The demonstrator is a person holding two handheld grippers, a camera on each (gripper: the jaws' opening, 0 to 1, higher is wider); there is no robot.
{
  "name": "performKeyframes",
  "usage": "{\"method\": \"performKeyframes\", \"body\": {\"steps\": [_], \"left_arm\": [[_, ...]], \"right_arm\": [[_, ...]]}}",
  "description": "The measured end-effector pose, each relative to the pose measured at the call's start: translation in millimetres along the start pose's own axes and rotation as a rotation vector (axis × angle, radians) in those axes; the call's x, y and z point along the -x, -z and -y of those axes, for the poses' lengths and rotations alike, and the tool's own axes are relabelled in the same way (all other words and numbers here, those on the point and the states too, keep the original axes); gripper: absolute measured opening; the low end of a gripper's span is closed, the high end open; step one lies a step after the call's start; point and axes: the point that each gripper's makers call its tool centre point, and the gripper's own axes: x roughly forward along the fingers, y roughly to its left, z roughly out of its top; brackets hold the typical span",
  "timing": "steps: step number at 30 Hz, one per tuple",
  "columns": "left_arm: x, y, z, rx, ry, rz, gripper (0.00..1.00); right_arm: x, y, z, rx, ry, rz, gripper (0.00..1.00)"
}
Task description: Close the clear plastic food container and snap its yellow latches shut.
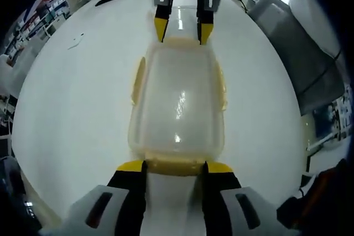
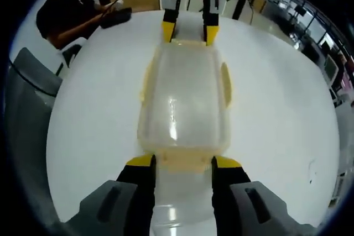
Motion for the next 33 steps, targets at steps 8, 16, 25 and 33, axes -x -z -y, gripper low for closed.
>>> {"method": "performKeyframes", "body": {"steps": [8,16,25,33], "left_arm": [[-0.6,0.3,0.5,0.018,-0.001,-0.006,0.33],[3.0,-3.2,3.7,0.021,-0.006,-0.016,0.32],[18.0,-6.2,12.8,0.028,-0.018,-0.031,0.32],[39.7,-14.2,22.3,0.038,-0.033,-0.044,0.32]], "right_arm": [[-0.3,0.5,1.3,0.011,0.003,-0.013,0.36],[0.6,4.1,-0.7,0.026,-0.001,-0.043,0.35],[10.7,-2.3,-8.1,0.045,-0.01,-0.054,0.34],[33.4,-10.8,-13.1,0.071,-0.025,-0.056,0.34]]}}
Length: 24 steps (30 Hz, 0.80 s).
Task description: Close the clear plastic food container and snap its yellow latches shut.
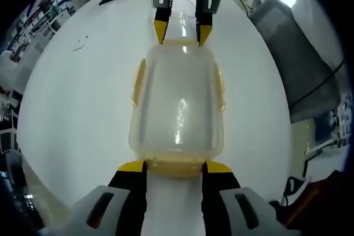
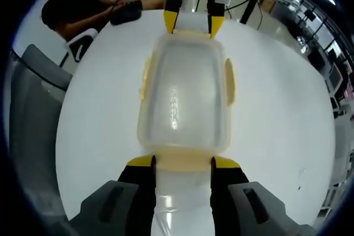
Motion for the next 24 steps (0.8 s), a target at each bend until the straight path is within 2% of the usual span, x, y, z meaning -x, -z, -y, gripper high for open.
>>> {"method": "performKeyframes", "body": {"steps": [12,15,24], "left_arm": [[41.4,-16.2,11.6,0.056,-0.03,0.003,0.32],[47.8,-26.3,16.1,0.071,-0.038,0.016,0.32],[49.4,-56.9,29.7,0.09,-0.04,0.036,0.32]], "right_arm": [[37.2,-10.7,1.6,0.054,-0.032,-0.001,0.34],[47.2,-7.3,1.0,0.062,-0.043,-0.006,0.34],[66.1,13.1,-0.9,0.095,-0.066,-0.037,0.34]]}}
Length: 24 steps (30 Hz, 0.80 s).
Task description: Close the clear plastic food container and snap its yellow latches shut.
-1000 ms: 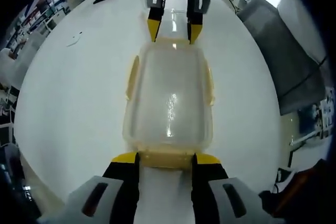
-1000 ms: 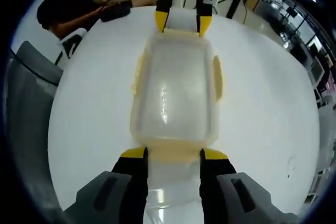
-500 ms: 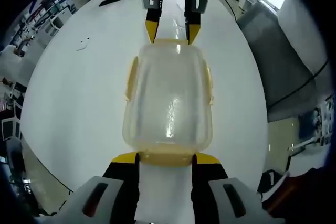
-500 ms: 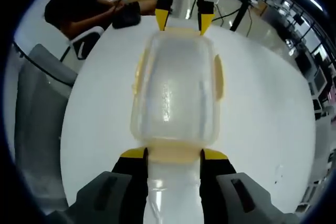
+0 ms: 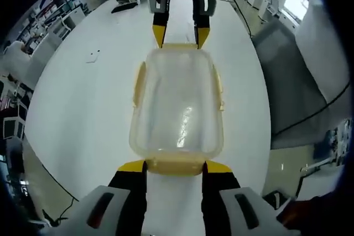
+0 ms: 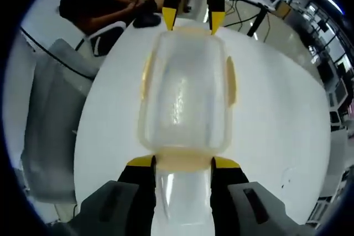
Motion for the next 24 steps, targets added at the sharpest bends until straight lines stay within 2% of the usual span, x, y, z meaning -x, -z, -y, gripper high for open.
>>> {"method": "performKeyframes", "body": {"steps": [6,15,24], "left_arm": [[0.1,-20.5,2.3,0.03,0.008,0.029,0.32],[-11.0,-52.0,7.3,0.051,-0.012,0.059,0.32],[-21.0,-74.4,11.7,0.07,-0.015,0.086,0.32]], "right_arm": [[14.8,19.3,-2.0,0.015,-0.021,-0.016,0.34],[24.1,48.8,0.3,0.043,-0.033,-0.042,0.34],[30.2,71.7,2.9,0.052,-0.046,-0.059,0.34]]}}
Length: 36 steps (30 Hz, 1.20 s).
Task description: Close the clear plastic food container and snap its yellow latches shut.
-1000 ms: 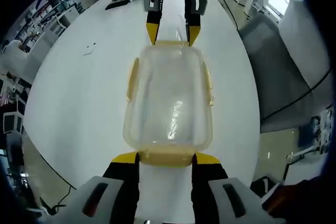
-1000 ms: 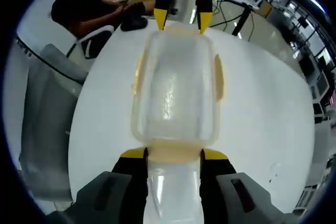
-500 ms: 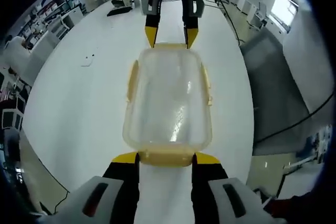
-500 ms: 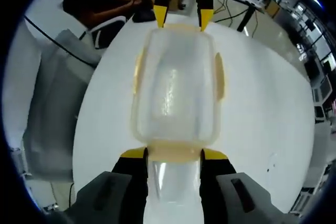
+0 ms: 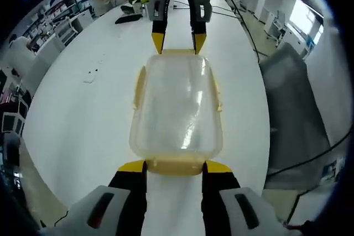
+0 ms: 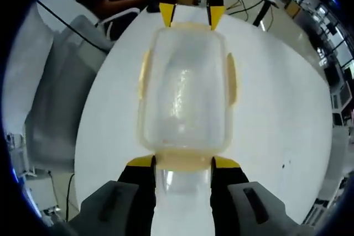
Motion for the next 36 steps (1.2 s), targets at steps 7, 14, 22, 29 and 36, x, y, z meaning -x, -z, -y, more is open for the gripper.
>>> {"method": "performKeyframes", "body": {"steps": [7,14,22,29,36], "left_arm": [[-7.2,-6.2,-2.0,0.019,-0.007,0.003,0.32],[-19.3,-20.0,-3.7,0.04,-0.021,0.023,0.32],[-35.5,-37.9,-3.5,0.056,-0.032,0.047,0.32],[-46.1,-51.9,-3.6,0.057,-0.042,0.064,0.32],[-56.3,-61.6,-2.6,0.067,-0.049,0.075,0.32]], "right_arm": [[-0.5,13.6,3.7,0.014,-0.011,-0.007,0.35],[-0.5,32.4,5.2,0.033,-0.02,-0.019,0.35],[1.7,55.6,4.4,0.048,-0.026,-0.039,0.35],[1.9,73.1,4.2,0.057,-0.032,-0.056,0.35],[2.2,86.6,5.8,0.076,-0.032,-0.076,0.35]]}}
